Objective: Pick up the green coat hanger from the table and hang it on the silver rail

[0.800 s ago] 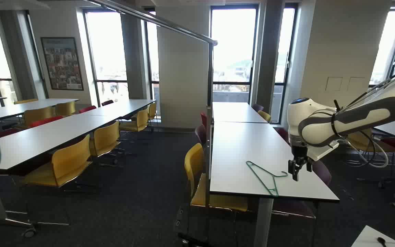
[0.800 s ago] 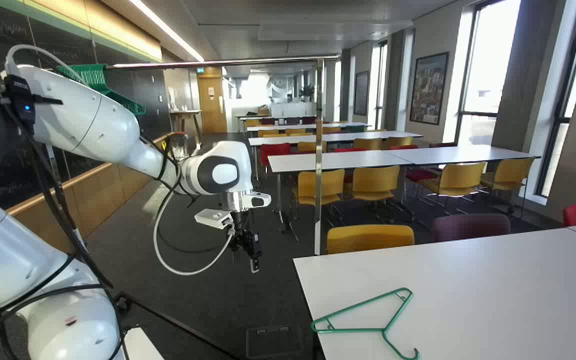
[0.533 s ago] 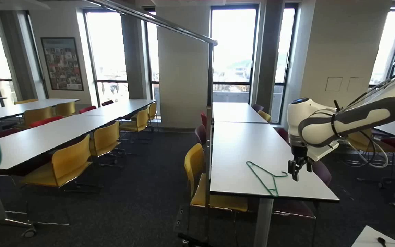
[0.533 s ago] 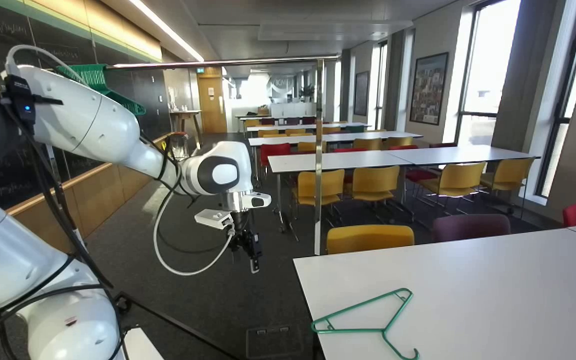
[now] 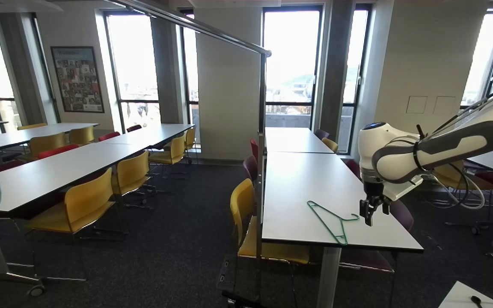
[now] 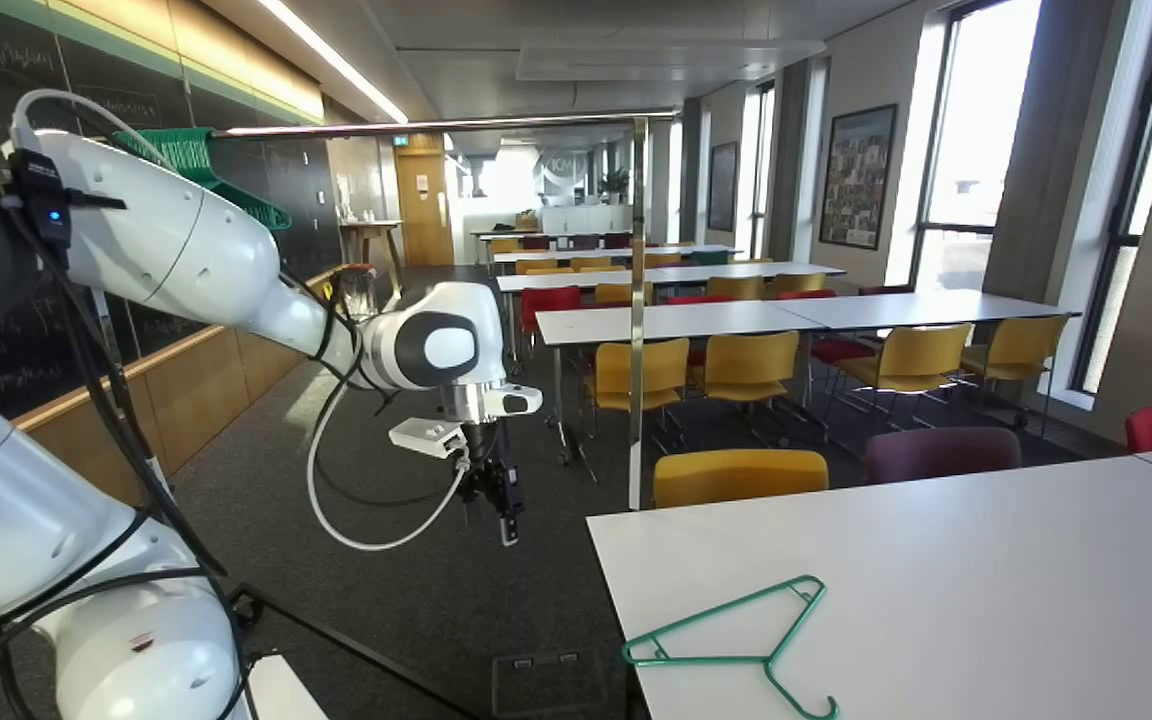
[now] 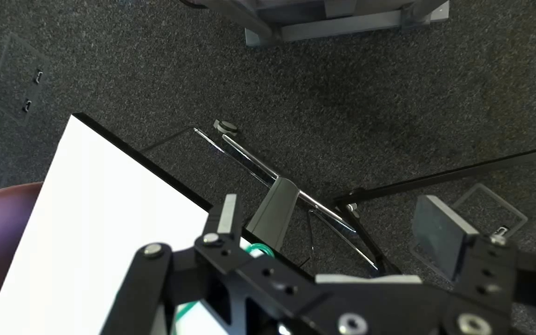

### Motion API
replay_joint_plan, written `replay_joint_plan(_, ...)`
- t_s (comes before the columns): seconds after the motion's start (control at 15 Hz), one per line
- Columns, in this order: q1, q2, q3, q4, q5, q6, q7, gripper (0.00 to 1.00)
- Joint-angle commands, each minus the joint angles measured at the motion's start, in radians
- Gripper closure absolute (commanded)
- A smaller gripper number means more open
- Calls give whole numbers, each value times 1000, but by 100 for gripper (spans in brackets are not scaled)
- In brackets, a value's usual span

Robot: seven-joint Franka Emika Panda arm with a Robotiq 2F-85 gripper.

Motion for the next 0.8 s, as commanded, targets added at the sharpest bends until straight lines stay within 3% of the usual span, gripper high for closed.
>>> replay_joint_plan(0.0, 12, 35, -3, 17, -15, 23, 26, 0)
replay_joint_plan(0.73, -8, 355, -40, 245, -46, 196, 121, 0)
